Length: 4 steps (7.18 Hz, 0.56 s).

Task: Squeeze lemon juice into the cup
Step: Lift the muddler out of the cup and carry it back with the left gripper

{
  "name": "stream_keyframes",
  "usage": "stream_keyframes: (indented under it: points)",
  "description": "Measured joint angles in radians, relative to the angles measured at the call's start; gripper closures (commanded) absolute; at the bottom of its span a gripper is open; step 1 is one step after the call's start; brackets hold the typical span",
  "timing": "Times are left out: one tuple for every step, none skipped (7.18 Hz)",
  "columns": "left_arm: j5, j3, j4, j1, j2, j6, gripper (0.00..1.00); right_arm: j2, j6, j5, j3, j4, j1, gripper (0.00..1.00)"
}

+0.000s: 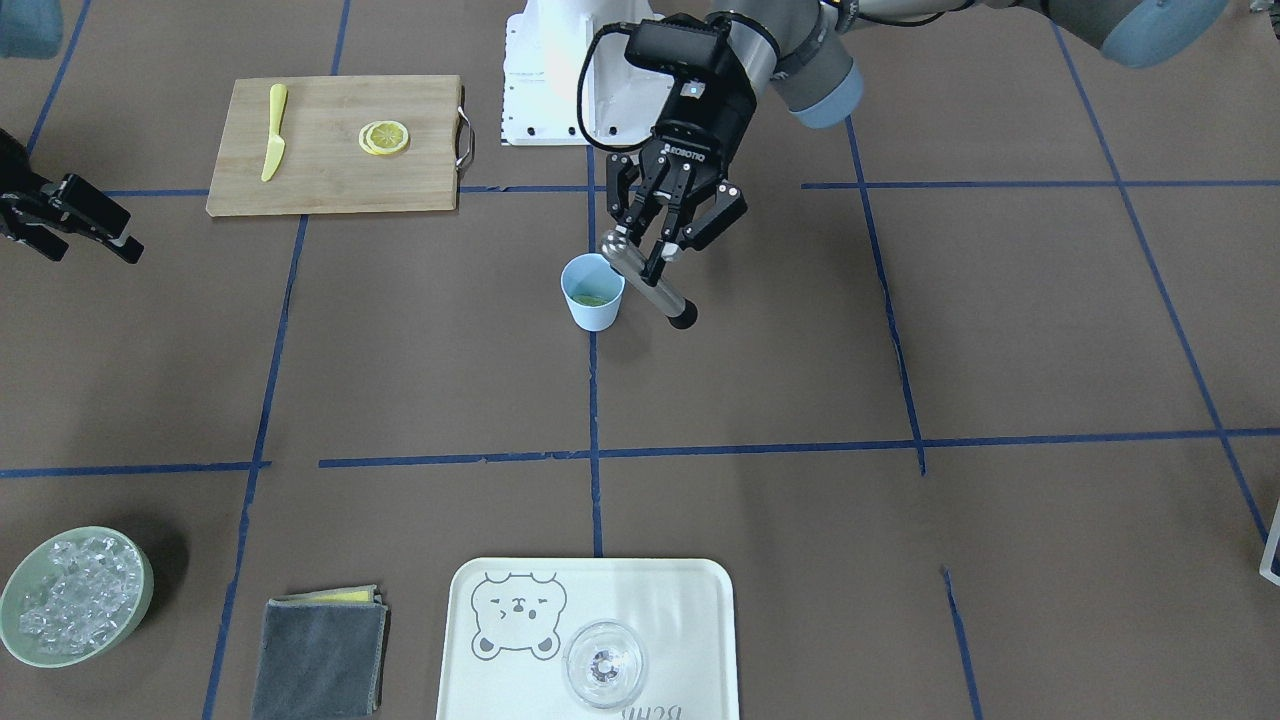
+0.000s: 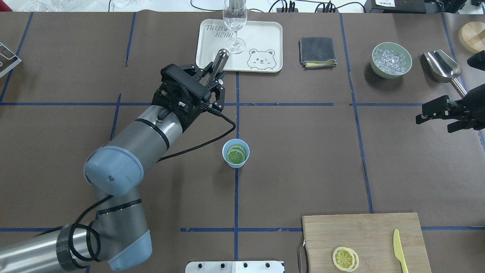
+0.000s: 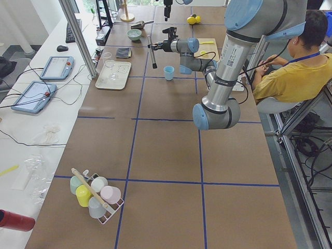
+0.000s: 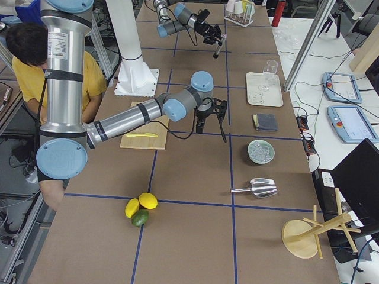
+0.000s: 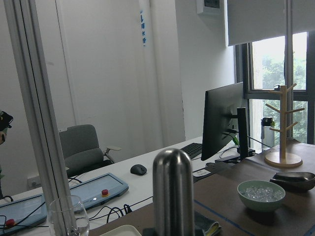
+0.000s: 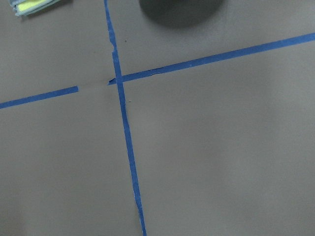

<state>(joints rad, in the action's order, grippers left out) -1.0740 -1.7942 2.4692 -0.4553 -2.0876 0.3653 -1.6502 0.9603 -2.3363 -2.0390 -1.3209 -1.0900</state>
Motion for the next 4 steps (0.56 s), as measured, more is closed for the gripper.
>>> stream_keyframes:
  points:
    - [-0.219, -0.006, -0.025, -0.106, 0.04, 0.095, 1.0, -0.001, 0.0, 0.0, -0.001, 0.0, 0.0, 0.0]
    - [-0.476, -0.004, -0.045, -0.223, 0.085, 0.189, 1.0, -0.002, 0.0, 0.0, -0.001, 0.0, -0.001, 0.0]
    - [-0.648, -0.006, -0.066, -0.302, 0.144, 0.234, 1.0, -0.002, 0.0, 0.001, 0.001, 0.0, -0.001, 0.0]
    - [-0.728, -0.011, -0.087, -0.352, 0.234, 0.253, 1.0, -0.004, 0.0, 0.003, 0.002, 0.0, -0.001, 0.0]
